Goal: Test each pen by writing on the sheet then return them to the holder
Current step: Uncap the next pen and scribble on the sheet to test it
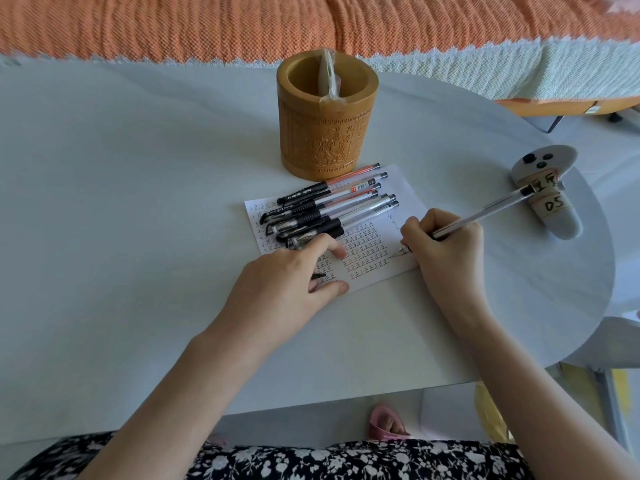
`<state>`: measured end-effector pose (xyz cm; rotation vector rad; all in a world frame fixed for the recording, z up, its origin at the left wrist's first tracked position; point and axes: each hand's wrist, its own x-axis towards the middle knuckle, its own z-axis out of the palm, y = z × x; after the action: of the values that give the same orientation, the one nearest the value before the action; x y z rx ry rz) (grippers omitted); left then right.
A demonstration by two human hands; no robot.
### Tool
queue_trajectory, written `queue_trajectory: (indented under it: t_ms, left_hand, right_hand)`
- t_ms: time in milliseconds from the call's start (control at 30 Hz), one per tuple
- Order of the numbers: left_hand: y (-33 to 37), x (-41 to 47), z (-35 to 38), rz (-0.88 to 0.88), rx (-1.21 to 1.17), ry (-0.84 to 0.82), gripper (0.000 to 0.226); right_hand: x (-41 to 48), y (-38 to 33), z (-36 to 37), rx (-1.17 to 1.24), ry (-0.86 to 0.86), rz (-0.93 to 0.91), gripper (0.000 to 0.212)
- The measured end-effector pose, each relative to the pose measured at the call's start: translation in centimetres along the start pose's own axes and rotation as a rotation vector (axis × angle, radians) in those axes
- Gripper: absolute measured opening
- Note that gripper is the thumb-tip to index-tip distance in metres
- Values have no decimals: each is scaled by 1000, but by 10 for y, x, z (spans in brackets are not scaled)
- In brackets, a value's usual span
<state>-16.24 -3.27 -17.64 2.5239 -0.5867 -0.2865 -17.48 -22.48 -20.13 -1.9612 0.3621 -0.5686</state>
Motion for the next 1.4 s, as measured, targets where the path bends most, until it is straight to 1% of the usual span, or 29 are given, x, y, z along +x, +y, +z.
queue_trajectory:
  t_ms: [433,667,1000,1200,1400]
  left_hand:
    - [-1,1,1,-4,-9,-8,29]
    - [-1,0,1,3,-2,-3,29]
    - [0,1,1,-3,-11,-7,29]
    - [0,0,0,4,-9,-3,28]
    - [0,0,0,-2,-4,-7,29]
  right_hand:
    - [0,-2,-1,-35,-36,-30,37]
    - [1,-1,-1,-10,-26,-10,31]
    - [1,0,1,-27,-14,-38,34]
    - [1,0,1,13,-12,-14,35]
    - [0,1,0,-35,-34,-23,34]
